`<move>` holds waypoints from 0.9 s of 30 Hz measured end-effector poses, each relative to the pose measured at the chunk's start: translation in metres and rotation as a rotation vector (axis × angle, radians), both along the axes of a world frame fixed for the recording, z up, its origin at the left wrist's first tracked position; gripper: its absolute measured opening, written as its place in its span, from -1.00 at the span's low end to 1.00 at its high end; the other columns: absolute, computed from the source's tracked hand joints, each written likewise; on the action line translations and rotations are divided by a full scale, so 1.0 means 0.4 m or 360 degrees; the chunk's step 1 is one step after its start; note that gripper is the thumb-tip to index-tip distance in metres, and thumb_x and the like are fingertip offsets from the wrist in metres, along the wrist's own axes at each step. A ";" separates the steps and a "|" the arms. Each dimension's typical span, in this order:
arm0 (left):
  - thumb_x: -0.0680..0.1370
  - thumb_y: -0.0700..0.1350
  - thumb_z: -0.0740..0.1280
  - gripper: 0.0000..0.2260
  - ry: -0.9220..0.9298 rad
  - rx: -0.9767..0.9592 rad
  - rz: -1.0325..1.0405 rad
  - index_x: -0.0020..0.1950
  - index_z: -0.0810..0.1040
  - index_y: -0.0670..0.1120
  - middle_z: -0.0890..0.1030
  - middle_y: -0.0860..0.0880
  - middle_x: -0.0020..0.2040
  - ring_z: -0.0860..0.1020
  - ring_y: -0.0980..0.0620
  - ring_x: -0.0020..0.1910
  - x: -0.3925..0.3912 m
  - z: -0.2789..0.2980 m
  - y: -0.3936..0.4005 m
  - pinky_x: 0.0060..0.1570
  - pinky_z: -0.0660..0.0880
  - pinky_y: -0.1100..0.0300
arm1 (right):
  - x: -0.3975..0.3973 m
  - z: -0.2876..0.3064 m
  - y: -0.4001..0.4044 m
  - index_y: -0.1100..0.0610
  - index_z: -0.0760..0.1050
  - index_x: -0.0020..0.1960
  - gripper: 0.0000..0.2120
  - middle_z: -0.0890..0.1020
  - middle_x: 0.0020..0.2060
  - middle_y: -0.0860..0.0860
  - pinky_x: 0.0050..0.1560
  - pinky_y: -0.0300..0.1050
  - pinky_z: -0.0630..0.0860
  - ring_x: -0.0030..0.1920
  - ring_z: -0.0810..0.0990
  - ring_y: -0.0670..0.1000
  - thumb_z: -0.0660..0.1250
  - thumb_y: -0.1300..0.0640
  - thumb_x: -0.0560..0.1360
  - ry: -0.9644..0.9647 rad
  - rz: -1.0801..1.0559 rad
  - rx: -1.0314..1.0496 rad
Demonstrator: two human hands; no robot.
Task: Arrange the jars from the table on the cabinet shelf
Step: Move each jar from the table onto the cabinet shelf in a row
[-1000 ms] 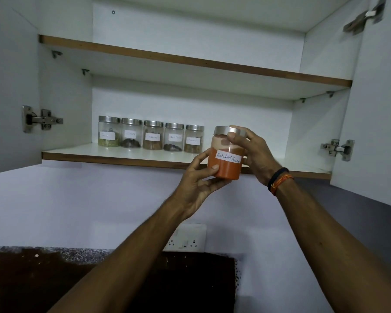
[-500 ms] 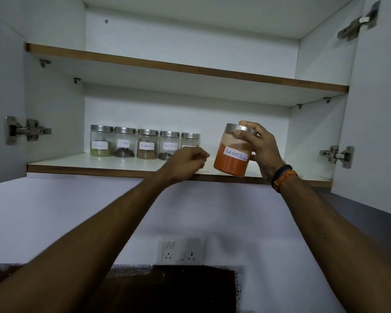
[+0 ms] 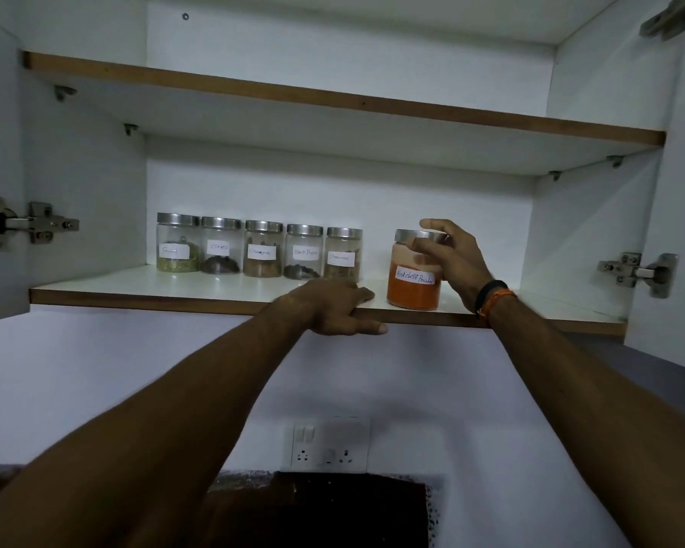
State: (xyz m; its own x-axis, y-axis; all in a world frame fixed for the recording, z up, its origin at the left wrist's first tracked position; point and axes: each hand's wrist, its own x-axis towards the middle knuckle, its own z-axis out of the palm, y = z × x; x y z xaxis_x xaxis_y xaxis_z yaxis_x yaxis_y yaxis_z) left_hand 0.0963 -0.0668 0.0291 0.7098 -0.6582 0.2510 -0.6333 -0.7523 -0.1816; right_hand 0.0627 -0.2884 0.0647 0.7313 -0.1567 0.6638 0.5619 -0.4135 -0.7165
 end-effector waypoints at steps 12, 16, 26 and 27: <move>0.51 0.46 0.10 -0.23 -0.0078 0.0003 -0.0027 0.57 0.26 0.01 0.43 -0.12 0.47 0.42 -0.11 0.41 0.015 -0.007 0.003 0.32 0.43 -0.07 | 0.186 0.045 -0.025 0.17 0.52 0.08 -0.74 0.59 0.12 0.13 0.19 0.17 0.58 0.19 0.58 0.21 0.51 0.19 0.46 0.0108 -0.0041 -0.0083; 0.51 0.46 0.12 -0.24 -0.0064 -0.0025 -0.0015 0.58 0.25 0.03 0.44 -0.11 0.47 0.43 -0.12 0.41 0.017 -0.005 0.001 0.34 0.42 -0.08 | 0.233 0.042 -0.021 0.21 0.55 0.14 -0.73 0.61 0.15 0.11 0.23 0.07 0.54 0.20 0.55 0.14 0.49 0.18 0.48 0.0066 -0.0213 -0.0176; 0.49 0.46 0.16 -0.24 -0.0028 -0.0095 -0.0031 0.55 0.29 0.03 0.46 -0.08 0.47 0.43 -0.11 0.40 0.037 -0.009 -0.002 0.32 0.41 -0.05 | 0.315 0.076 0.003 0.20 0.57 0.20 -0.72 0.59 0.24 0.15 0.28 0.11 0.53 0.25 0.55 0.18 0.46 0.19 0.50 0.0179 -0.0411 -0.0372; 0.49 0.46 0.17 -0.24 -0.0025 -0.0105 -0.0033 0.55 0.30 0.03 0.45 -0.08 0.47 0.43 -0.11 0.40 0.039 -0.009 -0.002 0.32 0.41 -0.04 | 0.322 0.076 0.005 0.19 0.57 0.20 -0.72 0.60 0.25 0.15 0.27 0.08 0.54 0.25 0.56 0.18 0.46 0.18 0.51 0.0182 -0.0421 -0.0369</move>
State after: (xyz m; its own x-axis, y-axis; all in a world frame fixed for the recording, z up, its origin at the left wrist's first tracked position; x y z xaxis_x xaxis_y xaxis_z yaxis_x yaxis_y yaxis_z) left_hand 0.1118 -0.0677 0.0253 0.6917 -0.6545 0.3052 -0.6466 -0.7495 -0.1421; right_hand 0.1916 -0.2864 0.0950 0.7571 -0.2050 0.6203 0.3356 -0.6926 -0.6385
